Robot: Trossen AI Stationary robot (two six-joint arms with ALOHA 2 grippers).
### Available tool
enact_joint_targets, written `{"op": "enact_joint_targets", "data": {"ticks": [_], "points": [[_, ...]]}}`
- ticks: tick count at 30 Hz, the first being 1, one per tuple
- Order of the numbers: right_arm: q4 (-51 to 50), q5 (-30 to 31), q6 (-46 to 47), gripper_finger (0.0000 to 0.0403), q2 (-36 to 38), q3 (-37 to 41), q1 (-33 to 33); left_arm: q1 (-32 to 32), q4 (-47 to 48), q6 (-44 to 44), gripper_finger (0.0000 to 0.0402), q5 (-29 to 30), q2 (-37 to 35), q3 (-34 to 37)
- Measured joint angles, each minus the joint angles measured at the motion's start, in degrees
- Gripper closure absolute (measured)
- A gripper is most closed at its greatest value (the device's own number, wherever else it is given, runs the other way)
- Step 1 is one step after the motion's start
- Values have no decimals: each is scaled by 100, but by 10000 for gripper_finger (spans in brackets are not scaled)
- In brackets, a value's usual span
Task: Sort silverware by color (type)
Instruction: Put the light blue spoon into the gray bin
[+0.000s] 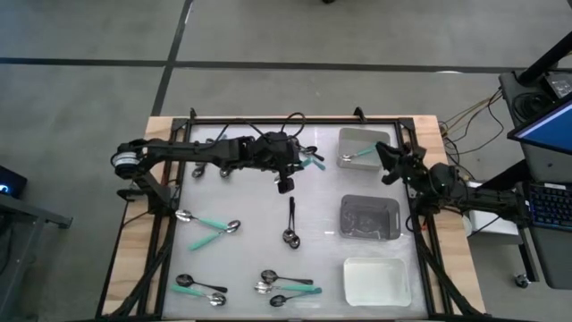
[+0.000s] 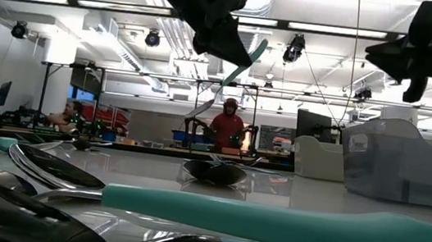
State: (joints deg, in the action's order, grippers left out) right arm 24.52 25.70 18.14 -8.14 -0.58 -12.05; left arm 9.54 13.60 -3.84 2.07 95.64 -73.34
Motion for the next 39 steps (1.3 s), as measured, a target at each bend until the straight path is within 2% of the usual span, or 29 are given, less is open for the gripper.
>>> {"op": "enact_joint_targets", "data": {"ticks": [5, 9, 14, 21, 27, 34, 39], "points": [[33, -197, 502, 330, -39, 0, 2, -3, -6, 0, 360, -2, 0, 0], [253, 86, 468, 330, -51, 0, 0, 4, -74, 4, 360, -2, 0, 0], [296, 105, 622, 331, -174, 0, 0, 9, -121, 9, 360, 0, 0, 0], [873, -781, 1084, 355, -902, -190, 2, 30, -306, 32, 360, 17, 82, 0], [859, -1649, 1049, 359, -2049, -1017, 2, 61, -453, 35, 360, 24, 153, 2], [-171, -1686, 699, 358, -3426, -2382, 2, 182, -469, 22, 360, 44, 149, 2], [-1112, -1826, 436, 337, -3967, -3342, 2, 296, -474, 27, 360, 50, 149, 2]]}}
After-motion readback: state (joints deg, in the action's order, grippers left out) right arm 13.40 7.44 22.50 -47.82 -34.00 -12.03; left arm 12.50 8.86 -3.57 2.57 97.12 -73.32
